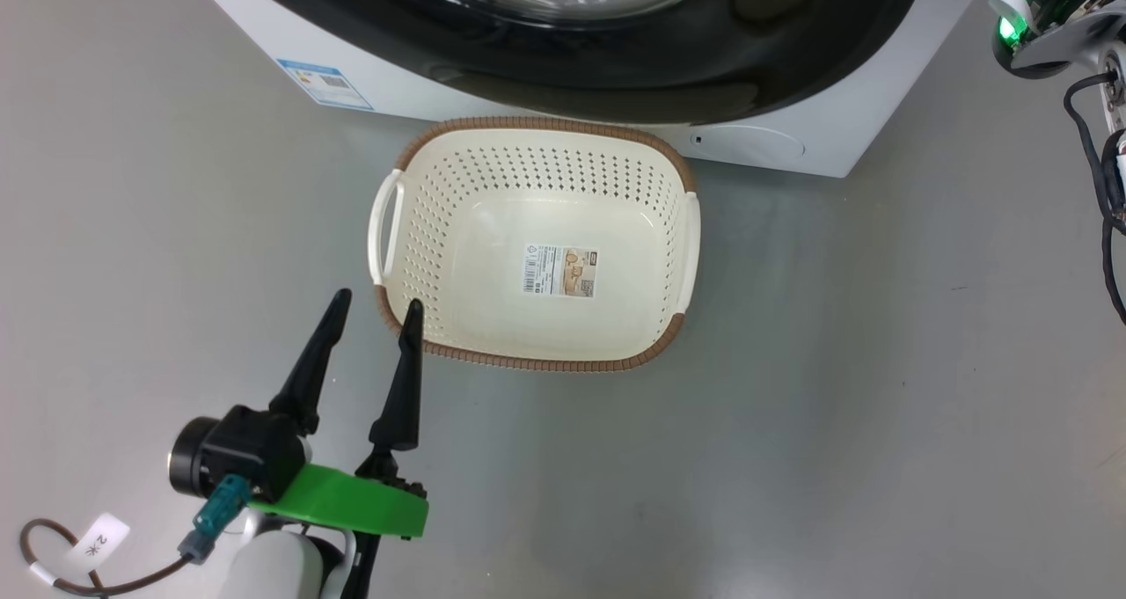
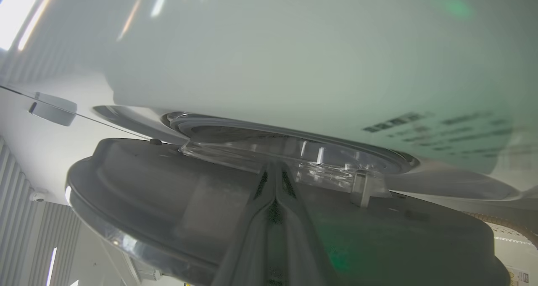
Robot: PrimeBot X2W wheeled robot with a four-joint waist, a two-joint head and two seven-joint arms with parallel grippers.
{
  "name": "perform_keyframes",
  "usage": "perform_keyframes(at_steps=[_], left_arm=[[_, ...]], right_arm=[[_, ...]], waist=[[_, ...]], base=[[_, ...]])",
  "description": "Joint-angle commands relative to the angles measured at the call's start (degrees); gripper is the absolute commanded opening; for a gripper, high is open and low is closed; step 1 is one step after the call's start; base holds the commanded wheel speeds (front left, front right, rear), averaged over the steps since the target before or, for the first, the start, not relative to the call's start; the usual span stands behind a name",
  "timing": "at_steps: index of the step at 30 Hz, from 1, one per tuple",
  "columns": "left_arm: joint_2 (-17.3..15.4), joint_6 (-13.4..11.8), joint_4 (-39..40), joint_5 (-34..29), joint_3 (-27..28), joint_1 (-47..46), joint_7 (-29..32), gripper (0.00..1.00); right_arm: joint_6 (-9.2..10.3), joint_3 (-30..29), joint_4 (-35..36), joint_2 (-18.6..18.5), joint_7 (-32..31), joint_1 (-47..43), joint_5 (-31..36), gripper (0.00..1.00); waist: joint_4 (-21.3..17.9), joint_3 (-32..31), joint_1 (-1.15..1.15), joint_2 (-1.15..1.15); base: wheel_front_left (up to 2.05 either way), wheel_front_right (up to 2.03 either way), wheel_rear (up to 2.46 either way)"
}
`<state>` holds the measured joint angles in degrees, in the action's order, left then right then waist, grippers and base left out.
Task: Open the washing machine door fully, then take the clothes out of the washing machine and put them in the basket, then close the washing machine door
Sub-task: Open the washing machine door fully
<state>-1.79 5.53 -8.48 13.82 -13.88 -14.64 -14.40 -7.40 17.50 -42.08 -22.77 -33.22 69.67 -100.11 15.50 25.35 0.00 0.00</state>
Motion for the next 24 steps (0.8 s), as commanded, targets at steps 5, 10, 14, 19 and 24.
perform_keyframes(at_steps=[5,10,14,19,24], left_arm=[[-1.1,-0.8,1.3,0.4,1.4,-0.4,-0.6,1.00],[-1.1,-0.9,1.1,0.3,1.3,-0.1,-0.6,1.00],[-1.1,-0.9,0.9,0.2,1.4,0.2,-0.6,1.00],[-1.1,-0.9,0.8,0.1,1.4,0.4,-0.6,1.00],[-1.1,-1.0,0.6,0.0,1.6,0.9,-0.6,1.00]], right_arm=[[-0.09,0.7,1.6,2.4,-3.4,-0.3,0.5,0.00],[-0.09,0.9,2.2,2.8,-5.4,-2.0,1.3,0.00],[-0.09,1.3,3.1,3.2,-7.2,-3.6,1.9,0.00],[-0.09,1.6,4.1,3.4,-8.8,-5.1,2.5,0.00],[-0.09,2.4,6.5,3.7,-10.0,-7.4,4.1,0.00]], waist=[[0.1,-0.8,0.00,0.00],[0.0,-1.6,0.00,0.00],[-0.2,-2.4,0.00,0.00],[-0.3,-3.1,0.00,0.00],[-0.5,-4.1,0.00,0.00]], base=[[0.00,0.00,0.00],[0.00,0.00,0.00],[0.00,0.00,0.00],[0.00,0.00,0.00],[0.00,0.00,0.00]])
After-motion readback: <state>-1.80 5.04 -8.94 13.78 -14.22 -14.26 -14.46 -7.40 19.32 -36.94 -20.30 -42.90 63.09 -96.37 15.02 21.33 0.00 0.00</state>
